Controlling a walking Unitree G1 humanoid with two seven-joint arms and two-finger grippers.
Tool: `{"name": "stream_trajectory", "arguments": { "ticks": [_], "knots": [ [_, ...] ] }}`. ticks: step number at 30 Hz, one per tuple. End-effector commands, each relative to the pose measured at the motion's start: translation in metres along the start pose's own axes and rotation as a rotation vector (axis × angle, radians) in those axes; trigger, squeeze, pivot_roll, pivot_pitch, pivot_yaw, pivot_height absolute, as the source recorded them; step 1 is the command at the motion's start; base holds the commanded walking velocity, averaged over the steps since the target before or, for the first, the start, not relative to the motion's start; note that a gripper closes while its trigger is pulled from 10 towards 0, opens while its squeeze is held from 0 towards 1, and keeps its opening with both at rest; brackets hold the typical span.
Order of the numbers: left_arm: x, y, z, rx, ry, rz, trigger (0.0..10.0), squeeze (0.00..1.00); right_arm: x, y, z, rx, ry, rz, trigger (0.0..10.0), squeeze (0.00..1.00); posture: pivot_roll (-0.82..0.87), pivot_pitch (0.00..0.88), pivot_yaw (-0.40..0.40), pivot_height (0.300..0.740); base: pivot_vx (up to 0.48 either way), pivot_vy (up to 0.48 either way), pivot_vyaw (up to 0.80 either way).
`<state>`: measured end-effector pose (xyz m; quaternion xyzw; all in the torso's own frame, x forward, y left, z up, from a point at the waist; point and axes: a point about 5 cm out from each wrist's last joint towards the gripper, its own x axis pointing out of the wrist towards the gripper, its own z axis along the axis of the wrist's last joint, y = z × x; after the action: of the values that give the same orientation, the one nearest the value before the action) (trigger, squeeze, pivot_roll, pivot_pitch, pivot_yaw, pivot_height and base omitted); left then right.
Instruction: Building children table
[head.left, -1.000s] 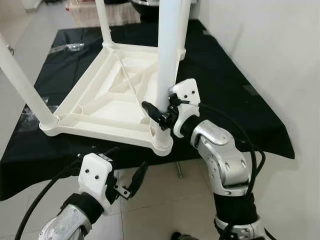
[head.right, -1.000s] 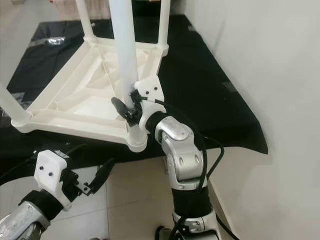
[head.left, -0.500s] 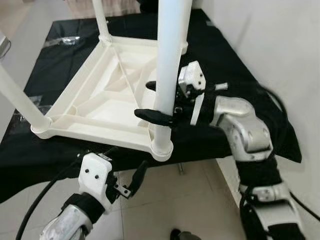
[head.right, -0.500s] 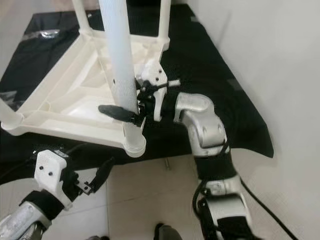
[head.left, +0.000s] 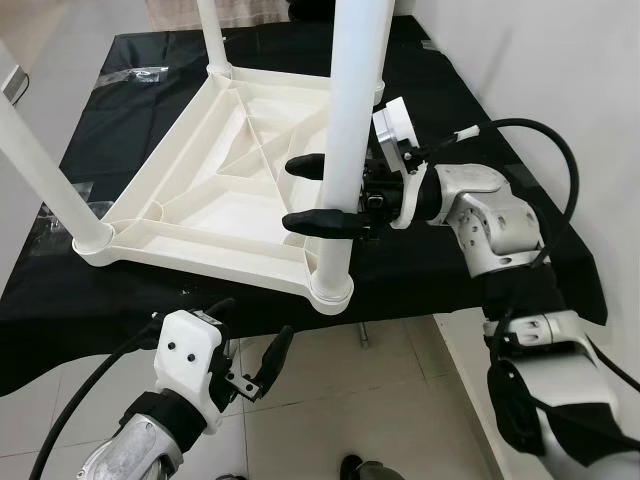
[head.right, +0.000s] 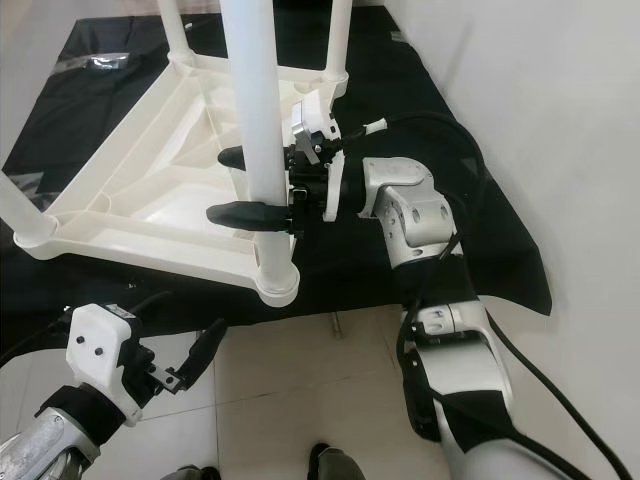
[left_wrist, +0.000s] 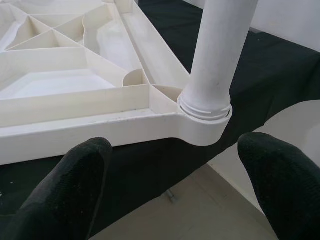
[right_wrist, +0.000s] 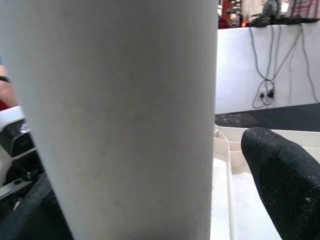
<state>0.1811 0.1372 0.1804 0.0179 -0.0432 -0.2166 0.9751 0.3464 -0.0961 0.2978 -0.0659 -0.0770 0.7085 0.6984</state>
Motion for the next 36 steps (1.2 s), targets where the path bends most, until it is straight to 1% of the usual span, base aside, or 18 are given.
{"name": "stream_trajectory", "arguments": {
  "ticks": [1,3,4,5,14,18,19,20,21,22,23,24,25,26,27,28,31,36],
  "knots": [
    [-0.003,-0.001,-0.001,0.0,0.015,0.005,10.0,0.0,0.0,-0.001,0.002,0.0,-0.012,0.048,10.0,0.0,0.09,0.237,-0.051,0.74,0.0,0.0,0.0],
    [-0.003,-0.001,-0.001,-0.001,0.016,0.005,10.0,0.0,-0.002,-0.002,0.003,0.014,-0.02,0.071,10.0,0.0,0.09,0.241,-0.051,0.74,0.0,0.0,0.0],
    [-0.004,-0.002,-0.001,-0.002,0.017,0.005,10.0,0.0,-0.003,-0.003,0.003,0.022,-0.025,0.088,4.0,0.0,0.09,0.242,-0.053,0.74,0.0,0.0,0.0],
    [-0.004,-0.002,-0.001,-0.003,0.017,0.005,10.0,0.0,-0.004,-0.004,0.003,0.027,-0.027,0.096,0.0,0.0,0.09,0.242,-0.053,0.74,0.0,0.0,0.0],
    [-0.003,-0.001,-0.001,-0.004,0.018,0.004,10.0,0.0,-0.007,-0.005,-0.001,0.026,-0.012,0.116,0.0,0.0,0.09,0.239,-0.049,0.74,0.0,0.0,0.0],
    [-0.003,-0.001,-0.001,-0.004,0.018,0.002,10.0,0.0,-0.009,-0.006,-0.004,0.003,0.015,0.073,0.0,0.0,0.08,0.238,-0.05,0.74,0.0,0.0,0.0],
    [-0.003,-0.001,-0.001,-0.004,0.018,0.001,10.0,0.0,-0.011,-0.007,-0.009,-0.015,0.047,-0.004,0.0,0.0,0.08,0.238,-0.057,0.74,0.0,0.0,0.0],
    [-0.003,-0.001,-0.001,-0.004,0.018,0.001,10.0,0.0,-0.012,-0.008,-0.02,-0.02,0.112,-0.165,0.0,0.0,0.08,0.239,-0.059,0.74,0.0,0.0,0.0],
    [-0.003,-0.001,-0.001,-0.004,0.018,0.001,10.0,0.0,-0.012,-0.008,-0.02,-0.02,0.112,-0.165,0.0,0.0,0.08,0.239,-0.059,0.74,0.0,0.0,0.0],
    [-0.003,-0.001,-0.001,-0.003,0.019,0.003,10.0,0.0,-0.014,-0.008,-0.042,-0.007,0.23,-0.438,0.0,0.0,0.07,0.245,-0.052,0.74,0.0,0.0,0.0],
    [-0.003,-0.001,-0.001,-0.003,0.019,0.003,10.0,0.0,-0.014,-0.008,-0.042,-0.007,0.23,-0.438,0.0,0.0,0.07,0.245,-0.052,0.74,0.0,0.0,0.0],
    [-0.004,0.001,-0.001,-0.002,0.021,0.006,10.0,0.0,-0.024,-0.004,-0.065,-0.008,0.366,-0.786,0.0,0.0,0.07,0.252,-0.043,0.74,0.0,0.0,0.0],
    [-0.003,0.002,-0.001,0.0,0.022,0.007,10.0,0.0,-0.022,0.021,-0.082,0.051,0.4,-0.971,0.0,0.0,0.07,0.254,-0.035,0.74,0.0,0.0,0.0],
    [-0.003,0.002,-0.001,0.0,0.022,0.007,10.0,0.0,-0.022,0.021,-0.082,0.051,0.4,-0.971,0.0,0.0,0.07,0.254,-0.035,0.74,0.0,0.0,0.0],
    [-0.003,0.003,-0.001,0.0,0.023,0.005,10.0,0.0,-0.021,0.041,-0.089,0.101,0.404,-1.097,0.0,0.0,0.07,0.253,-0.032,0.74,0.0,0.0,0.0],
    [-0.002,0.002,-0.002,-0.004,0.021,0.001,10.0,0.0,-0.013,0.054,-0.087,0.132,0.368,-1.127,0.0,0.0,0.05,0.244,-0.024,0.74,0.0,0.0,0.0],
    [-0.001,0.002,-0.002,-0.007,0.02,-0.002,10.0,0.0,-0.005,0.057,-0.078,0.127,0.317,-1.135,0.0,0.0,0.04,0.221,-0.014,0.74,0.0,0.0,0.0],
    [0.003,0.003,-0.003,-0.007,0.011,0.0,10.0,0.0,0.008,0.045,-0.06,0.082,0.243,-1.123,0.2,0.0,0.05,0.201,-0.024,0.74,0.0,0.0,0.0]
  ]
}}
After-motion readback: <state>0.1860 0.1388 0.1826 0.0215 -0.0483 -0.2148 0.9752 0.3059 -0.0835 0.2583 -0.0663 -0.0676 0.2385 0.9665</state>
